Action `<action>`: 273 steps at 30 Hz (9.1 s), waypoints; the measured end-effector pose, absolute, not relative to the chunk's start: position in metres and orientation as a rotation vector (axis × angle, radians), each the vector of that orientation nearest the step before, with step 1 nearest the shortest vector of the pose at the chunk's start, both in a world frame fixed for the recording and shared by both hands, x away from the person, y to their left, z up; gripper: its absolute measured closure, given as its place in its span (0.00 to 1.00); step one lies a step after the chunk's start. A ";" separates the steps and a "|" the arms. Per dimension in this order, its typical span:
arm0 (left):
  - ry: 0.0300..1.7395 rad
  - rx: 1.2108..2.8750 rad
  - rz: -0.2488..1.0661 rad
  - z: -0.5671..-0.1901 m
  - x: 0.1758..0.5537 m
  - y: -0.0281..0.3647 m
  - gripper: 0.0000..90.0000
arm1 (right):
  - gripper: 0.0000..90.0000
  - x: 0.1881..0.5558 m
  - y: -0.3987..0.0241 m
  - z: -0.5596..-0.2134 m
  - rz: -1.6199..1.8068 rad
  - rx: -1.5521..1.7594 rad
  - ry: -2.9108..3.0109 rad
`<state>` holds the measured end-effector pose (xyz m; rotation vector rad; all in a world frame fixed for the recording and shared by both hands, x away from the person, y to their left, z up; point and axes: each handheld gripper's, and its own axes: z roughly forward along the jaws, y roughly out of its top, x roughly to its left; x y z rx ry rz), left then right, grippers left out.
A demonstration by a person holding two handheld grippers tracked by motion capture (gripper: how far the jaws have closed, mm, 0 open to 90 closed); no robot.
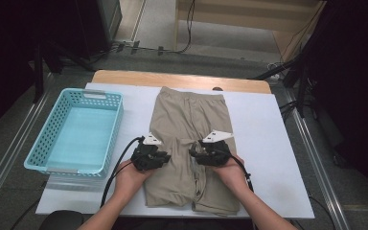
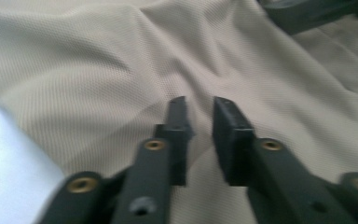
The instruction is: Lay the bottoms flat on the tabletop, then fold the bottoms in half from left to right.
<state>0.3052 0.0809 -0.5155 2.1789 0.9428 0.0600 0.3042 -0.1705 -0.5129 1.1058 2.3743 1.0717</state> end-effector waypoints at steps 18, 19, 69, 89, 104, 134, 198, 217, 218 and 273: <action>0.942 2.087 0.025 -0.483 0.296 0.094 0.66 | 0.89 0.312 -0.162 -0.520 1.011 1.185 2.433; 0.944 2.078 0.058 -0.483 0.299 0.096 0.61 | 0.89 0.311 -0.163 -0.519 1.010 1.191 2.440; 1.072 2.138 0.184 -0.511 0.342 0.097 0.31 | 0.28 0.299 -0.218 -0.493 1.254 1.167 2.431; 1.047 2.144 0.356 -0.516 0.321 0.085 0.83 | 0.35 0.324 -0.188 -0.494 1.213 1.205 2.452; 1.065 2.056 0.263 -0.522 0.320 0.092 0.95 | 0.40 0.397 -0.132 -0.503 1.207 1.251 2.418; 1.097 2.012 0.073 -0.503 0.333 0.082 0.98 | 0.95 0.461 -0.058 -0.517 0.985 1.292 2.304; 0.737 2.097 0.056 -0.470 0.313 0.019 0.49 | 0.65 0.403 -0.280 -0.483 1.034 1.553 2.030; 0.747 2.182 0.008 -0.509 0.306 0.008 0.54 | 0.56 0.313 -0.258 -0.483 1.091 1.335 2.197; 0.744 2.210 -0.020 -0.513 0.307 0.006 0.58 | 0.56 0.311 -0.255 -0.482 1.096 1.329 2.204; 0.755 2.160 -0.041 -0.472 0.309 0.030 0.53 | 0.93 0.296 -0.237 -0.508 1.006 1.369 2.342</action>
